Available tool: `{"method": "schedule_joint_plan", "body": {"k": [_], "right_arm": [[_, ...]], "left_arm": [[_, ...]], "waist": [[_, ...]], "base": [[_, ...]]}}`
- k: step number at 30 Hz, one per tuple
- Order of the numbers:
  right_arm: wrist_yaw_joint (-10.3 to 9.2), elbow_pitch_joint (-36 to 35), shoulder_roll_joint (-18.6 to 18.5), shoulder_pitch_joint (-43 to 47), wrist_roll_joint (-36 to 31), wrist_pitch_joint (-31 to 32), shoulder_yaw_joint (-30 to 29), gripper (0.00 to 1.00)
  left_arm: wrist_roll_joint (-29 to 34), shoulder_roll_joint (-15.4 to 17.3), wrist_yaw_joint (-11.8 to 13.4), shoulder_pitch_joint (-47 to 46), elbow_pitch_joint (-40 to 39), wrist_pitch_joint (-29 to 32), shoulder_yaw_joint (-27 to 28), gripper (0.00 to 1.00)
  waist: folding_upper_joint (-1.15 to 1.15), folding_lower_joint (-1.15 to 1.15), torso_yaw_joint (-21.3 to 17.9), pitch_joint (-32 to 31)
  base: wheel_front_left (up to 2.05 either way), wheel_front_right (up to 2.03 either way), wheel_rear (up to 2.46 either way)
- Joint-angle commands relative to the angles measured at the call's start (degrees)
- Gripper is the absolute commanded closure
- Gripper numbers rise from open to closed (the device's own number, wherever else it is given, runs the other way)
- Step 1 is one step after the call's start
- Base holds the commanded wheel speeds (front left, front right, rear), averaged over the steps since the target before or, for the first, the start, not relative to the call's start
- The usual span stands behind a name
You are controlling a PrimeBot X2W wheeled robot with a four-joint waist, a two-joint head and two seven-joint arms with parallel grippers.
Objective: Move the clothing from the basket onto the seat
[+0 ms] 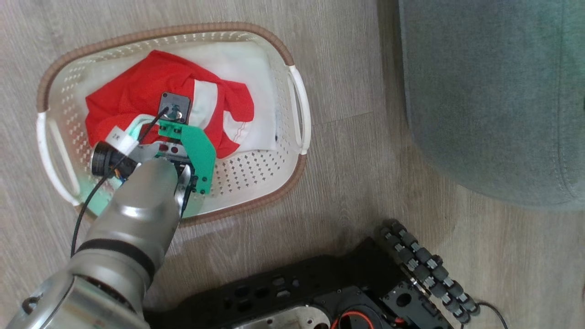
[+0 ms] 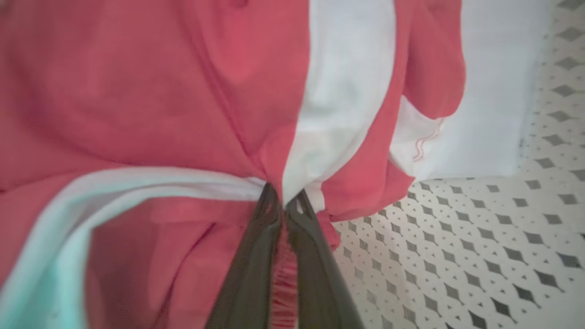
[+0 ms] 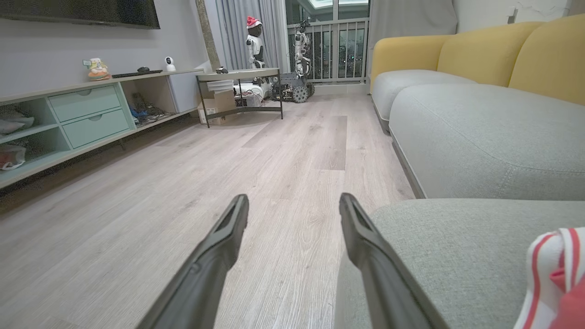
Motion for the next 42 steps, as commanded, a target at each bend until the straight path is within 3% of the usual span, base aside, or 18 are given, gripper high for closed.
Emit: {"method": "schedule_joint_plan", "body": {"k": [1,8,17,26,35,39,42], "right_arm": [[-0.01,-1.3,-0.5,1.3,-0.2,-0.3,0.5,0.0],[-0.01,-0.5,0.1,1.6,-0.5,-0.3,1.1,0.0],[-0.01,2.4,0.6,5.1,-1.0,-0.3,2.9,0.0],[-0.01,5.4,1.2,10.7,-1.8,-0.3,4.7,0.0],[-0.01,8.3,2.3,16.4,-2.6,-0.3,6.2,0.0],[-0.01,10.0,3.6,20.0,-3.1,-0.3,7.6,0.0],[-0.01,10.7,3.9,21.5,-3.2,-0.3,8.9,0.0]], "left_arm": [[-0.7,0.4,-0.6,1.6,-0.4,-1.1,1.1,1.0],[-1.4,0.1,-2.5,3.6,-0.3,-4.7,0.7,1.0],[-3.5,0.0,-6.9,9.2,-3.4,-11.6,-1.2,1.0],[-6.8,-0.1,-8.5,13.6,-8.7,-16.9,-3.9,1.0],[-6.1,-0.1,-8.3,14.3,-13.2,-18.8,-4.8,1.0],[-3.8,3.2,-5.2,17.0,-26.7,-18.9,1.2,1.0],[-2.2,4.8,-4.3,18.5,-33.0,-18.9,2.7,1.0]], "waist": [[0.0,0.0,0.2,-1.1],[0.0,0.0,0.9,-6.5],[0.0,0.0,3.3,-20.4],[0.0,0.0,6.6,-33.7],[0.0,0.0,9.3,-41.6],[0.0,0.0,9.9,-46.0],[0.0,0.0,10.4,-47.9]], "base": [[0.0,0.0,0.0],[0.0,0.0,0.0],[0.0,0.0,0.0],[0.0,0.0,0.0],[0.0,0.0,0.0],[0.0,0.0,0.0],[0.0,0.0,0.0]]}}
